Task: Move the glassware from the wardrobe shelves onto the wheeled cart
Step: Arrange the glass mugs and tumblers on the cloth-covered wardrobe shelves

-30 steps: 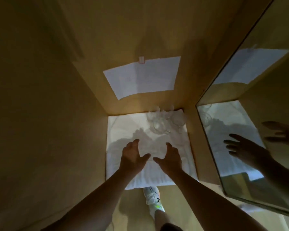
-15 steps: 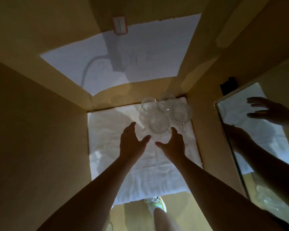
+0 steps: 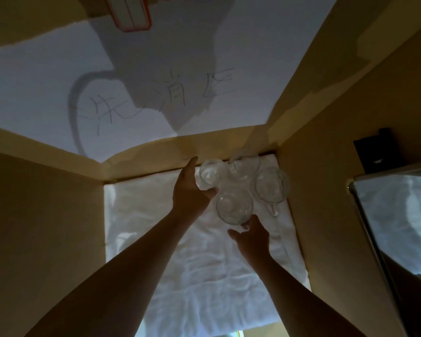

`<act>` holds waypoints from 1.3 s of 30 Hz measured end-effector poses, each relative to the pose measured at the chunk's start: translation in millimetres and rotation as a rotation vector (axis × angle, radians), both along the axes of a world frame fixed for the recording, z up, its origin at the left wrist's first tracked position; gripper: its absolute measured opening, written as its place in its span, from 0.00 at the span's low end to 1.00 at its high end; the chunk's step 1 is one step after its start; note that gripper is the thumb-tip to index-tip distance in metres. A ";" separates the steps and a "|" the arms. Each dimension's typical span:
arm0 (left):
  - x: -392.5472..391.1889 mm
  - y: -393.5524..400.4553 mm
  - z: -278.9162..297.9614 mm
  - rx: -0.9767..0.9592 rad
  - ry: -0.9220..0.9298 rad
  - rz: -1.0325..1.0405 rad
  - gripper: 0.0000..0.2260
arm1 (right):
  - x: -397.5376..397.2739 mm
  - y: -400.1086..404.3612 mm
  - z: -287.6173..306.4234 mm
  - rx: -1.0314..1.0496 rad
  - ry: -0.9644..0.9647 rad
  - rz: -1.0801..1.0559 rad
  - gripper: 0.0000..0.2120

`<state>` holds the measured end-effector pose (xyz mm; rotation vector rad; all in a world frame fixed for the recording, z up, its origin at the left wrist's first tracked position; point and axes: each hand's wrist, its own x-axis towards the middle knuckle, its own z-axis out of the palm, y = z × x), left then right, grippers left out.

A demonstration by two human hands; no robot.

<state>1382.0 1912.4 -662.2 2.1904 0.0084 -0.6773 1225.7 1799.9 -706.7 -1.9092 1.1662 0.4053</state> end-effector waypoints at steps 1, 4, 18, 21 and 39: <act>2.1 -1.3 -3.5 -0.011 0.016 -0.013 0.46 | 1.5 -0.8 -1.6 -0.003 -0.004 -0.014 0.18; 6.9 -3.2 -10.4 -0.052 0.035 -0.030 0.43 | 5.4 -2.8 -2.5 -0.012 -0.003 -0.012 0.16; -29.4 30.8 9.7 -0.034 -0.119 0.065 0.28 | -14.5 10.6 27.3 0.022 0.081 0.018 0.18; -40.4 45.4 30.6 0.004 -0.138 0.052 0.31 | -21.9 14.8 46.8 0.015 0.090 0.036 0.17; -150.9 109.4 283.2 -0.153 -0.460 0.172 0.31 | -78.2 44.1 284.9 -0.095 -0.300 0.170 0.19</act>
